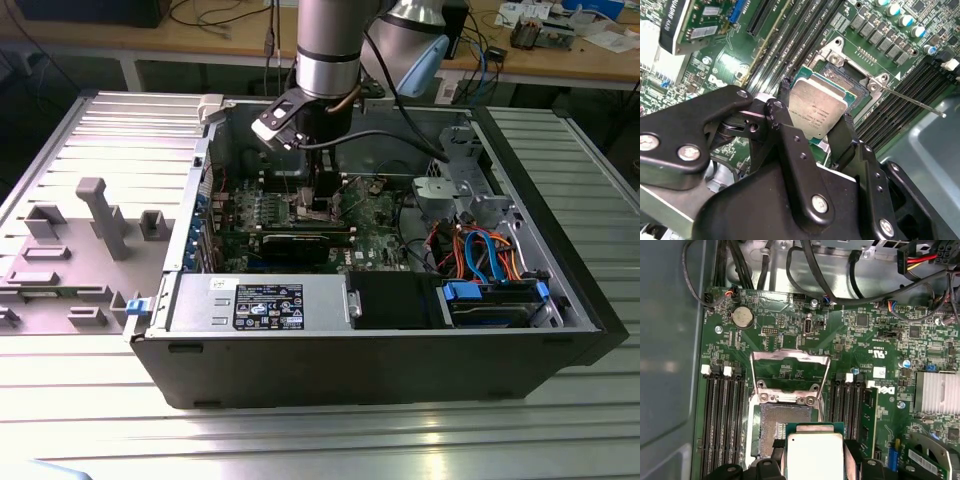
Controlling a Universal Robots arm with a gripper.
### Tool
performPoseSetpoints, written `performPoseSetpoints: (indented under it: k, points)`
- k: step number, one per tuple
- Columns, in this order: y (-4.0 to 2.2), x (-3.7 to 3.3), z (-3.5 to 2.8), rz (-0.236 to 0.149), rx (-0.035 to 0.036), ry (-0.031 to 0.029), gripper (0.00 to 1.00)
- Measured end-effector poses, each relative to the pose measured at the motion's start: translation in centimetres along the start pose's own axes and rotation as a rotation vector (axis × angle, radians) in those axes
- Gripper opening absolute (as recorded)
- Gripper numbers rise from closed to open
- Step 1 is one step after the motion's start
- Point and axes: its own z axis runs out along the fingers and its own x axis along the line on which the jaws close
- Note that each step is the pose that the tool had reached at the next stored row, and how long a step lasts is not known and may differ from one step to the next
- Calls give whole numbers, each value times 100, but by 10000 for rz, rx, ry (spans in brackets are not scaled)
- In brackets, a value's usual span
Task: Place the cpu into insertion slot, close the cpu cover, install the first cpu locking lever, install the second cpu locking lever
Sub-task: 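Place the cpu into insertion slot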
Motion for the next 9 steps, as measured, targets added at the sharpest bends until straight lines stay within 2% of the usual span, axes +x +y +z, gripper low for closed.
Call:
performPoseSetpoints:
  k: [9]
  points:
    - [21, 75, 118, 272, 29, 3, 55]
